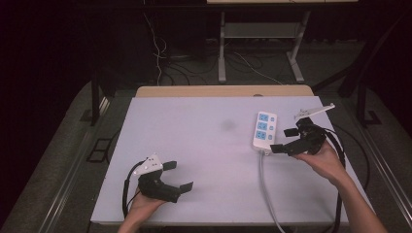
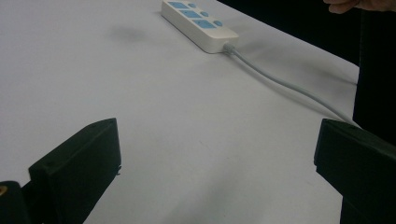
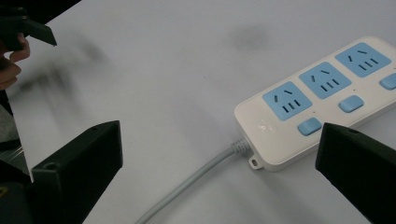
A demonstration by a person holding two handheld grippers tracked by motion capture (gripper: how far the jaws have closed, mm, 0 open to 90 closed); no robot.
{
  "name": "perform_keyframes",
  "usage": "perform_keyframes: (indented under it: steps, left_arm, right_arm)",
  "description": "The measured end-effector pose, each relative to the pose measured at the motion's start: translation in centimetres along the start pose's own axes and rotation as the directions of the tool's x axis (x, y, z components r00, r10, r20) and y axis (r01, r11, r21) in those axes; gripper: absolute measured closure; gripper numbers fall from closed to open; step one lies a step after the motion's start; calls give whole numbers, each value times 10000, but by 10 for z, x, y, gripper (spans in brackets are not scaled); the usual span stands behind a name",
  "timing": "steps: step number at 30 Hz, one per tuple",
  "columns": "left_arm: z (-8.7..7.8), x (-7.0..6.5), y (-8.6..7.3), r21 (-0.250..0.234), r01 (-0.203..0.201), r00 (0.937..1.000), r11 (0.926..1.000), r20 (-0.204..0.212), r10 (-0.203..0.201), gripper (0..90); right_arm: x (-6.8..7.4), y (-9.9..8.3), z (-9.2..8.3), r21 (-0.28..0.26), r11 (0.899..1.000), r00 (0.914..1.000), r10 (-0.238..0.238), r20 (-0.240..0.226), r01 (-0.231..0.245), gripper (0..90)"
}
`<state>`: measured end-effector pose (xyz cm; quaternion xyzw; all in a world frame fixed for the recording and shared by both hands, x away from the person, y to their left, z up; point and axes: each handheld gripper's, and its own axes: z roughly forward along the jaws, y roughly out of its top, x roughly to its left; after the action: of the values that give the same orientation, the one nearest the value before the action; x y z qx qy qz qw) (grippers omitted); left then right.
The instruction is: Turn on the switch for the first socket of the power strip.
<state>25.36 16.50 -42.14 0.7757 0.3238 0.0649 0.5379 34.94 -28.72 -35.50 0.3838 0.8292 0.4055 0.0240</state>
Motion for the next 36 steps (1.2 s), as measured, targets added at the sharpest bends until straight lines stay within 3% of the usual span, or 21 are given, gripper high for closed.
perform_keyframes:
  steps: [19,36]
  left_arm:
    - [1,0,0,53,-22,10000,10000,70,22,0]
    - [1,0,0,89,-45,10000,10000,77,44,0]
  right_arm:
    - [-13,28,2,289,9995,9990,-120,432,107,2]
    - [-32,43,14,404,9990,9981,188,580,-211,2]
